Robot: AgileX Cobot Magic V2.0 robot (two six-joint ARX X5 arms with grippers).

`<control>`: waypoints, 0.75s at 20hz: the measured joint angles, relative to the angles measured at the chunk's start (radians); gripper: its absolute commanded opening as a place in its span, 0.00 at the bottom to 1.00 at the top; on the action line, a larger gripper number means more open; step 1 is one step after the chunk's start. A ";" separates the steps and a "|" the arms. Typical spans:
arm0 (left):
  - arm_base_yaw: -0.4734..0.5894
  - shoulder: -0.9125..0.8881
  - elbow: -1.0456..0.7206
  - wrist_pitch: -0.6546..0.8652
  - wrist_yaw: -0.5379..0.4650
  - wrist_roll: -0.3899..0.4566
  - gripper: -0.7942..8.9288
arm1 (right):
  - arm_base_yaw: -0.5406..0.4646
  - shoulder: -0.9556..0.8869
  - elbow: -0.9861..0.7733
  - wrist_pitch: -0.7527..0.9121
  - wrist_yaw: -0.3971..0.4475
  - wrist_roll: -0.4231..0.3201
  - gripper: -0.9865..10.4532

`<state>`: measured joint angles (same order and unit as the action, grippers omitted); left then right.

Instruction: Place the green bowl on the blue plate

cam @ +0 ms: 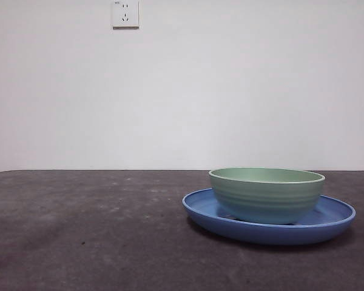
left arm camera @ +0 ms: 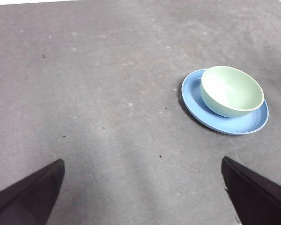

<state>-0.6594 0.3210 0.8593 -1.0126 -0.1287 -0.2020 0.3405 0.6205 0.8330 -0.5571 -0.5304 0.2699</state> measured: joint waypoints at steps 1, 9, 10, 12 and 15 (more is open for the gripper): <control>0.000 0.000 0.000 0.000 0.000 0.000 0.79 | 0.000 0.000 0.000 -0.001 0.000 0.000 0.58; 0.000 0.000 0.000 0.000 0.000 -0.002 0.79 | -0.022 0.107 0.000 -0.241 0.246 -0.051 0.58; 0.000 0.000 0.000 0.000 0.000 -0.002 0.79 | -0.035 0.144 0.000 -0.249 0.247 -0.057 0.58; 0.000 0.000 0.000 0.000 0.000 -0.002 0.79 | -0.072 0.215 0.000 -0.249 0.248 -0.062 0.58; 0.000 0.000 0.000 0.000 0.000 -0.002 0.79 | -0.151 0.327 0.000 -0.247 0.267 -0.068 0.58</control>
<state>-0.6594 0.3210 0.8593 -1.0126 -0.1287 -0.2043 0.1890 0.9478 0.8333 -0.8040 -0.2634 0.2016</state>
